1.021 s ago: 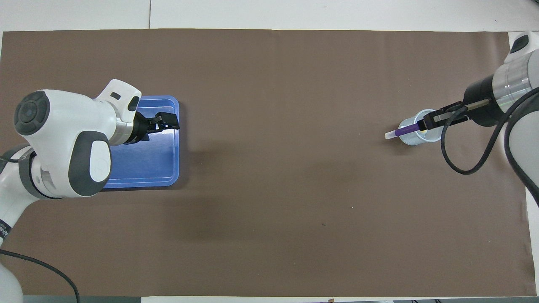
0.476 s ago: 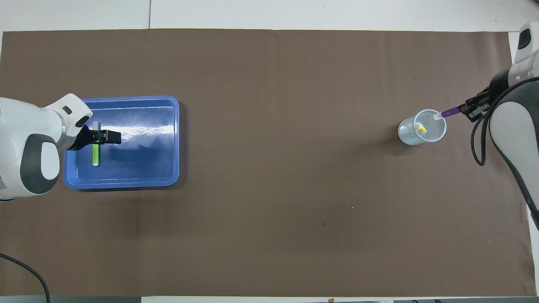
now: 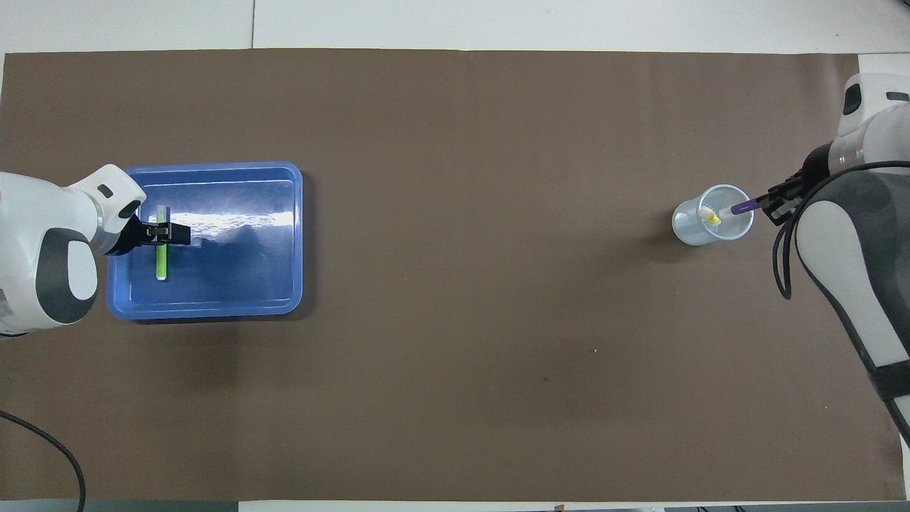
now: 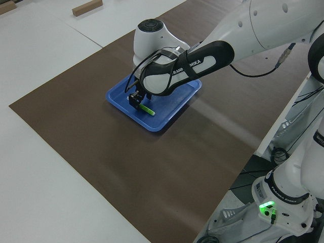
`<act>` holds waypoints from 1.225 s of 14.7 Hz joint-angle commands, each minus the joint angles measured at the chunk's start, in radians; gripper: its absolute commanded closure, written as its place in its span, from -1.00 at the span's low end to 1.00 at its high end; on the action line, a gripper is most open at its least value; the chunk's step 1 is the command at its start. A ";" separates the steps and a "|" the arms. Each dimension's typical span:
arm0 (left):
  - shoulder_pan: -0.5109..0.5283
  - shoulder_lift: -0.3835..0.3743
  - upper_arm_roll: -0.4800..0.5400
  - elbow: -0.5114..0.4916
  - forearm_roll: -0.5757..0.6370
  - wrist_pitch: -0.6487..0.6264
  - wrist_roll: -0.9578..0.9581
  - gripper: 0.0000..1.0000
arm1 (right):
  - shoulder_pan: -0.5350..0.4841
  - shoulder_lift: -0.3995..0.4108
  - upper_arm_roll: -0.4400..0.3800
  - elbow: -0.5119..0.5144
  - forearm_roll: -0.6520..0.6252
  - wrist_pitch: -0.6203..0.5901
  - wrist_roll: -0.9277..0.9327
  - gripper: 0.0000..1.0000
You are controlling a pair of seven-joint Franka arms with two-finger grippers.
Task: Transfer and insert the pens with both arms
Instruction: 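Insert the purple pen into the cup while the left gripper returns, then grasp the green pen in the tray with the left gripper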
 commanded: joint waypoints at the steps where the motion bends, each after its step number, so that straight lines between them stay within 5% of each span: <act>1: 0.015 -0.005 -0.011 -0.005 0.020 0.011 -0.016 1.00 | -0.013 -0.041 0.011 -0.061 -0.018 0.038 0.001 -0.06; 2: 0.015 -0.006 -0.011 0.002 0.021 0.002 -0.019 1.00 | -0.014 -0.040 0.011 -0.058 -0.018 0.040 0.001 -0.70; 3: 0.016 -0.012 -0.009 0.004 0.020 -0.015 -0.019 1.00 | -0.016 -0.037 0.011 -0.047 -0.016 0.034 -0.004 -1.00; 8: 0.015 -0.092 -0.011 0.136 0.014 -0.312 -0.139 1.00 | -0.008 -0.029 0.015 0.095 0.050 -0.096 -0.007 -1.00; 11: -0.003 -0.120 -0.019 0.223 -0.030 -0.459 -0.351 1.00 | -0.006 -0.030 0.015 0.137 0.293 -0.184 0.002 -1.00; 14: -0.084 -0.161 -0.020 0.236 -0.101 -0.487 -0.680 1.00 | 0.007 -0.037 0.030 0.137 0.450 -0.247 0.103 -1.00; 18: -0.239 -0.170 -0.020 0.249 -0.141 -0.440 -1.092 1.00 | 0.038 -0.044 0.038 0.128 0.695 -0.272 0.478 -1.00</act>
